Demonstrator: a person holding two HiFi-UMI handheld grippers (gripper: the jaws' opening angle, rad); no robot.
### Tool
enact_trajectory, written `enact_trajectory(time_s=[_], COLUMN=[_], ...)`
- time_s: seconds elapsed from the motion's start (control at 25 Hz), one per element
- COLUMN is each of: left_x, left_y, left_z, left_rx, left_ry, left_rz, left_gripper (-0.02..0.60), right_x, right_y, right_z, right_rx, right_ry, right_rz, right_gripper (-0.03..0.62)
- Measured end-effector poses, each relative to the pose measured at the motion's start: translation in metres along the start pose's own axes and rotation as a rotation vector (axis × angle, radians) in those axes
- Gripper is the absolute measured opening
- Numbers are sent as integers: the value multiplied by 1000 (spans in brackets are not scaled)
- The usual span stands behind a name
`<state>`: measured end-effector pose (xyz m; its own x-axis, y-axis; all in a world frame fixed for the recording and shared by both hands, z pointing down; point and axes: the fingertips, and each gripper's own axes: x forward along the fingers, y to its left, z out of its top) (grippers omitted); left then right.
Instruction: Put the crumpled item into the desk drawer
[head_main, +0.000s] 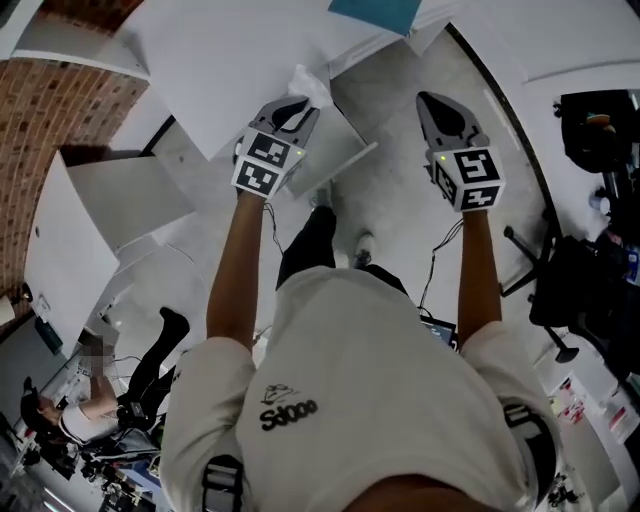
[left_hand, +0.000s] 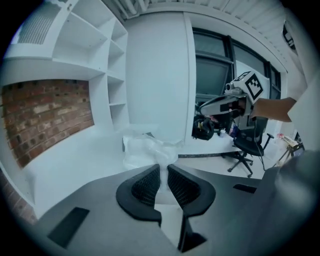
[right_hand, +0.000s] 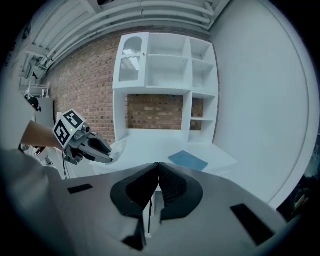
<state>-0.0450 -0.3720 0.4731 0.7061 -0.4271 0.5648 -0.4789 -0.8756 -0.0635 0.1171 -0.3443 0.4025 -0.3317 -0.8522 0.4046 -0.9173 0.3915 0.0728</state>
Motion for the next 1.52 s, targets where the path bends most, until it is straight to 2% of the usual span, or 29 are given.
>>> enact_trajectory(time_s=[0.12, 0.36, 0.68, 1.12, 1.32, 1.52], left_x=[30, 84, 149, 214, 241, 275], left_y=[0, 6, 6, 9, 11, -5], left_z=[-23, -65, -132, -237, -286, -335], left_rx=[7, 20, -14, -85, -116, -92], left_ry=[59, 144, 262, 406, 464, 541], left_rz=[-40, -73, -130, -147, -167, -278], left_gripper=[58, 58, 58, 58, 58, 58], right_x=[15, 47, 88, 127, 150, 166], right_y=[-5, -24, -32, -26, -14, 7], right_z=[-23, -71, -129, -210, -246, -279], right_rx=[24, 68, 140, 174, 177, 91], right_ry=[51, 126, 201, 322, 383, 440], right_rz=[2, -22, -19, 11, 44, 126], right_gripper=[6, 5, 5, 5, 5, 5])
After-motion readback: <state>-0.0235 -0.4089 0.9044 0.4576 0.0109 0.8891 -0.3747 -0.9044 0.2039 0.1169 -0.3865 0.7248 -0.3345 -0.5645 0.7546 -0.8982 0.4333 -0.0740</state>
